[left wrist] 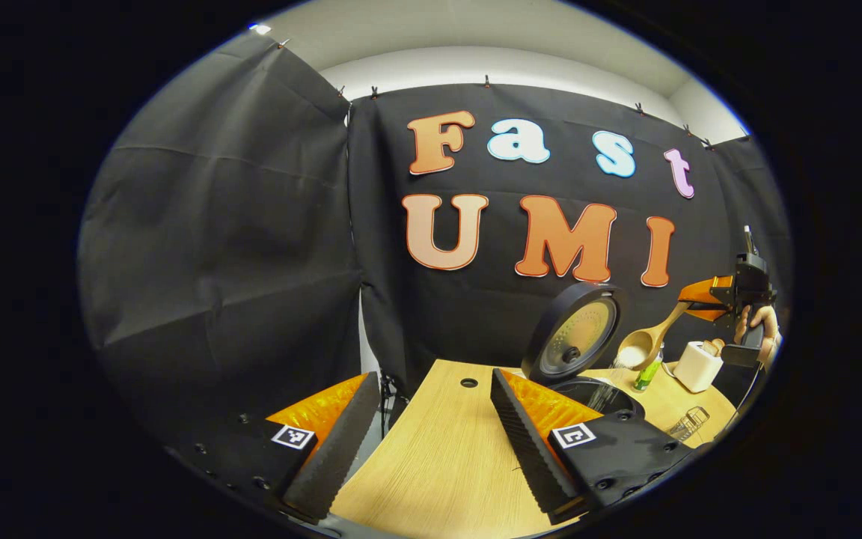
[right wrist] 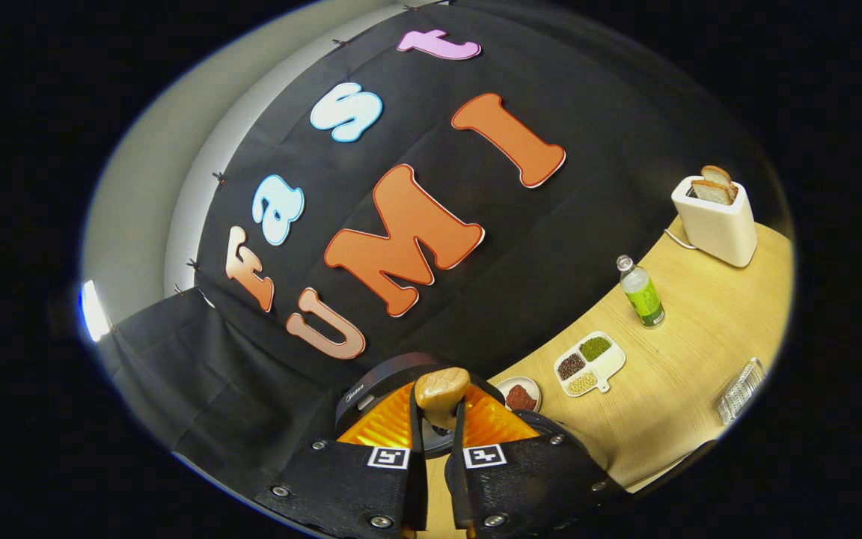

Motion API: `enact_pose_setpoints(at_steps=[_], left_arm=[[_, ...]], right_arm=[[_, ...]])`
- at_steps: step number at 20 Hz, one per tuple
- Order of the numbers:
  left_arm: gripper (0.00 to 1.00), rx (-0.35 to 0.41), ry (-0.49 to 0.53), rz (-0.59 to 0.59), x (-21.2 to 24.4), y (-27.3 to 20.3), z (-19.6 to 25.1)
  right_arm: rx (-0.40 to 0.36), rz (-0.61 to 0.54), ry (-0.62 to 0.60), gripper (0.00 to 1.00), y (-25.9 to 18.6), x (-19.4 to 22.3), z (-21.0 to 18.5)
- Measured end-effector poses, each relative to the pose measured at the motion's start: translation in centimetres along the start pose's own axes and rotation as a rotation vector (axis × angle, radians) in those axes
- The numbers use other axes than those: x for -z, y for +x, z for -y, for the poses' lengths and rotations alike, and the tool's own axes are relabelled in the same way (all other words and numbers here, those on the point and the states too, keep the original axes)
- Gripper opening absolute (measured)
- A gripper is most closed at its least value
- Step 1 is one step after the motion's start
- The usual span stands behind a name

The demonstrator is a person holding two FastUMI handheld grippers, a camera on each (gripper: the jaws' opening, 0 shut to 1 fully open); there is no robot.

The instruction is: Close the left gripper, press the button to open the rice cooker; take a wooden spoon from the chopstick holder with the right hand, scoop a spoonful of rice and pour it into the rice cooker, then put the wooden spoon back into the chopstick holder.

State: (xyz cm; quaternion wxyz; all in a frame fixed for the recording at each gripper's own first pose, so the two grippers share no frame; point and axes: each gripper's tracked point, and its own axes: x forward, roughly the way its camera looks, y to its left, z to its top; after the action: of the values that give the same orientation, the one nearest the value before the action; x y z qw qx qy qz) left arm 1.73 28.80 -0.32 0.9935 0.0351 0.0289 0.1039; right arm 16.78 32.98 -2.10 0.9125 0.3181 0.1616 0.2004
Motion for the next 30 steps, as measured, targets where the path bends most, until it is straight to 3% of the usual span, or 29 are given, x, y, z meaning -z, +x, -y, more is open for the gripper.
enact_pose_setpoints(at_steps=[12,30], left_arm=[[0.98,-0.016,-0.036,-0.009,0.4,0.6,-0.8],[0.98,-0.018,-0.002,-0.017,0.8,1.3,-0.3]], right_arm=[[0.028,0.012,-0.166,0.12,1.2,0.5,0.5],[-0.066,0.014,-0.498,0.12,1.2,2.0,-3.4]])
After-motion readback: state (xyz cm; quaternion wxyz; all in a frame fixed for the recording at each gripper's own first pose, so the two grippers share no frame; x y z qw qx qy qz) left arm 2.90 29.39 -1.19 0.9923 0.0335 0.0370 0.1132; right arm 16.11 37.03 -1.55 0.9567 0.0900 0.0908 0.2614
